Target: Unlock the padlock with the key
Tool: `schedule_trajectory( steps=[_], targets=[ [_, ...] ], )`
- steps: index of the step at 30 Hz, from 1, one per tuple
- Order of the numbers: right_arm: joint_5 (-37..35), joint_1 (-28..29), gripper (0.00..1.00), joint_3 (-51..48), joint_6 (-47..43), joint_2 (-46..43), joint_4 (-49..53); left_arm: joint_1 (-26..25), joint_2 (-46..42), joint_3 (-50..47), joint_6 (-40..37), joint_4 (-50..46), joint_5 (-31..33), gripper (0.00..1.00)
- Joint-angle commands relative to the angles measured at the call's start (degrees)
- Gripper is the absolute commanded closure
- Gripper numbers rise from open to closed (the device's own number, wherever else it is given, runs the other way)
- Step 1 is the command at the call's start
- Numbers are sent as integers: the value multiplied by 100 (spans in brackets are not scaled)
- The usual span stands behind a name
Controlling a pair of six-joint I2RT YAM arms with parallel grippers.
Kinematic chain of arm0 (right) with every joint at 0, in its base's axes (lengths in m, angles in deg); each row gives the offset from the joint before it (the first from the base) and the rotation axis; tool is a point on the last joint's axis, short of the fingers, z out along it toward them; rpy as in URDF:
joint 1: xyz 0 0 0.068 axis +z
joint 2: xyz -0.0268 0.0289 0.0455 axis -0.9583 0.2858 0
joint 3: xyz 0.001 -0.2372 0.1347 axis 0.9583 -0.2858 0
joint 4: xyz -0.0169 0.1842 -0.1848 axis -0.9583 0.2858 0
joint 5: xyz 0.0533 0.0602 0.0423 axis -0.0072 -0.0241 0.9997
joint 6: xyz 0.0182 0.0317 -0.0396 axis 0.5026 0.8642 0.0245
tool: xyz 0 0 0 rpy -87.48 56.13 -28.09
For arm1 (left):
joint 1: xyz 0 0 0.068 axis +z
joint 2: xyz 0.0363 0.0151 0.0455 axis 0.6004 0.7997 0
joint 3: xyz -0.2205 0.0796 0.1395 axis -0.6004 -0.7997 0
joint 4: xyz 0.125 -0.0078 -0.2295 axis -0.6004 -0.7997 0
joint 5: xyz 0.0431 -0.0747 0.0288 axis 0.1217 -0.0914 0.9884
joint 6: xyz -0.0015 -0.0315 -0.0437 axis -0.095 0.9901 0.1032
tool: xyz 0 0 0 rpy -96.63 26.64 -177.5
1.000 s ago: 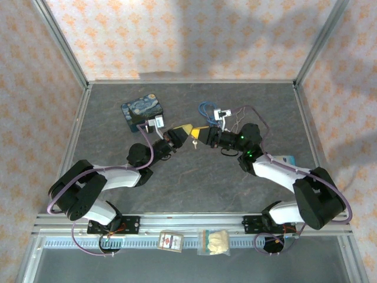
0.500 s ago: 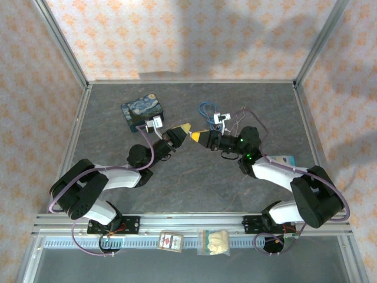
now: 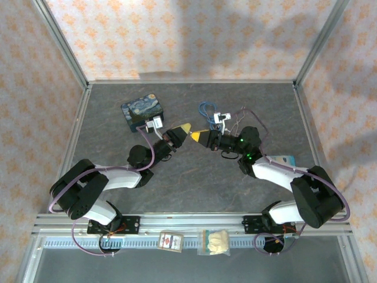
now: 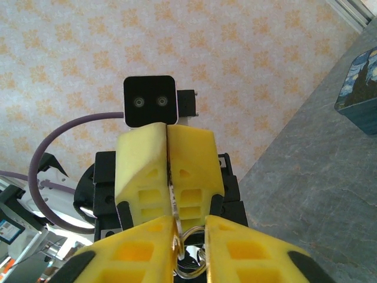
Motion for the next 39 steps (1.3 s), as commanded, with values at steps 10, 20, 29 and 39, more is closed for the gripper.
schedule_trajectory(
  steps=[10,20,29,39],
  targets=[
    [-204,-5,100,157,-528,-28,271,29,-165,-141,93,407,162,47],
    [-704,-5,100,221,-1434,-88,1632,1423,-2074,-63,-1270,-4614,1674,1],
    [-2146,0,100,523,-2341,43,3268,2717,-1925,-529,-969,-5520,1516,7],
    [-2621,0,100,658,-2553,210,3878,2893,-36,496,-1666,-5916,1172,28]
  ],
)
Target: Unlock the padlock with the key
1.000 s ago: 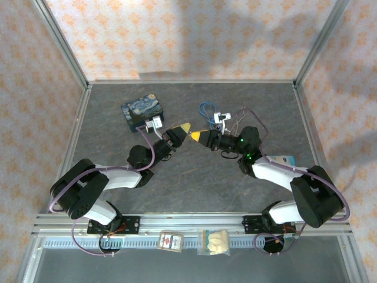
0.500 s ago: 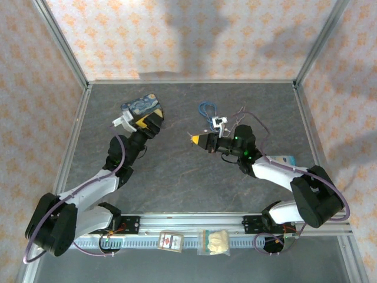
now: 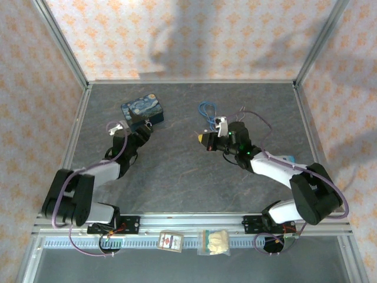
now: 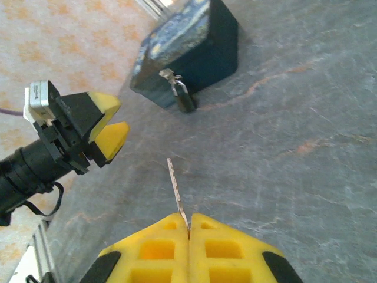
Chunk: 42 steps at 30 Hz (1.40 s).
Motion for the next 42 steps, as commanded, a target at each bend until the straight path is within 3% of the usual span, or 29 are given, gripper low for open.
schedule_trajectory(
  steps=[1,10,19,25,29,36,42],
  targets=[
    [-227,2,100,171,-172,22,175,32,556,621,-472,-343,-147,30],
    [-251,0,100,79,-224,-77,173,38,2000,1744,-930,-885,48,46],
    [-230,1,100,38,-253,-51,143,42,2409,2039,-1141,-1007,522,47],
    [-264,0,100,48,-239,-32,116,104,2825,2493,-1495,-1117,354,47],
    [-265,0,100,56,-216,8,117,150,3217,2688,-1507,-1031,61,58],
    [-281,0,100,70,-199,68,152,156,3195,2646,-1472,-835,-148,87],
    [-214,0,100,79,-175,240,133,145,2650,2242,-1192,-578,-730,91]
  ],
)
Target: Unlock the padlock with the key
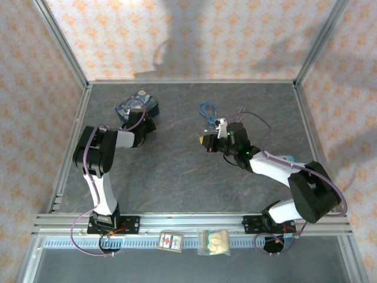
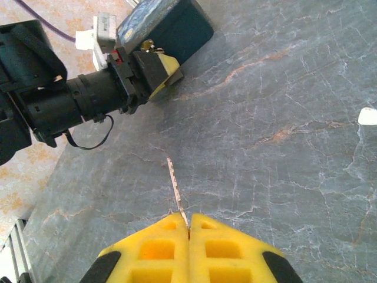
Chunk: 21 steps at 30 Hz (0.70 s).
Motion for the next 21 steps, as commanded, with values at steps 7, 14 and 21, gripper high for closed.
schedule_trajectory(
  steps=[7,14,21],
  targets=[
    [117,0,100,78,81,316,-248,8,-1030,-876,410,-57,-838,90],
    [272,8,100,3,169,490,-406,-30,-1328,-1455,1002,342,-1558,95],
    [450,138,100,-204,433,765,-912,-222,-1560,-1974,1687,1060,-2031,100]
  ],
)
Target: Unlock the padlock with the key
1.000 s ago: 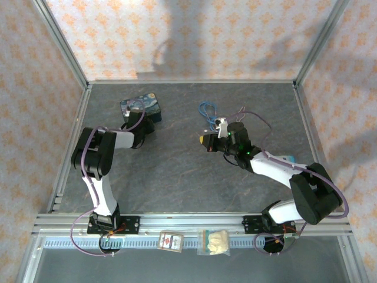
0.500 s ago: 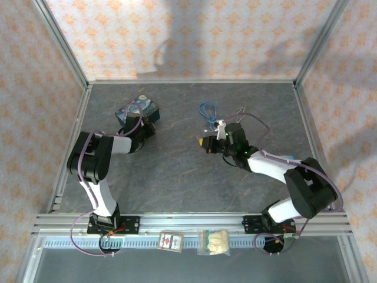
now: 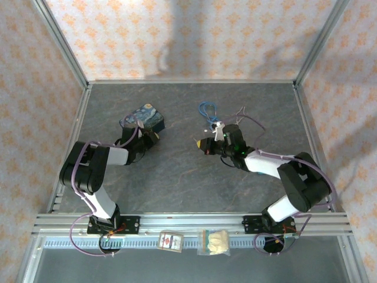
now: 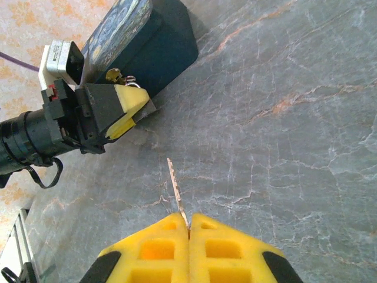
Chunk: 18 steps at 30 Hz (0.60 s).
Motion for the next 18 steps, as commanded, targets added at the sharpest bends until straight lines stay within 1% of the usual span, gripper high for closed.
schedule_trajectory(
  steps=[1,9,12,18],
  targets=[
    [229,102,100,-182,280,138,-602,-134,-249,-216,609,695,-491,100],
    [619,432,100,-405,982,614,-1874,-392,-428,-389,1731,1554,-839,100],
    [770,491,100,-430,1355,859,-2482,-488,-362,-506,2239,2172,-965,100],
    [942,603,100,-272,1819,1265,-3212,-652,-84,-742,3010,3494,-1088,100]
  ],
)
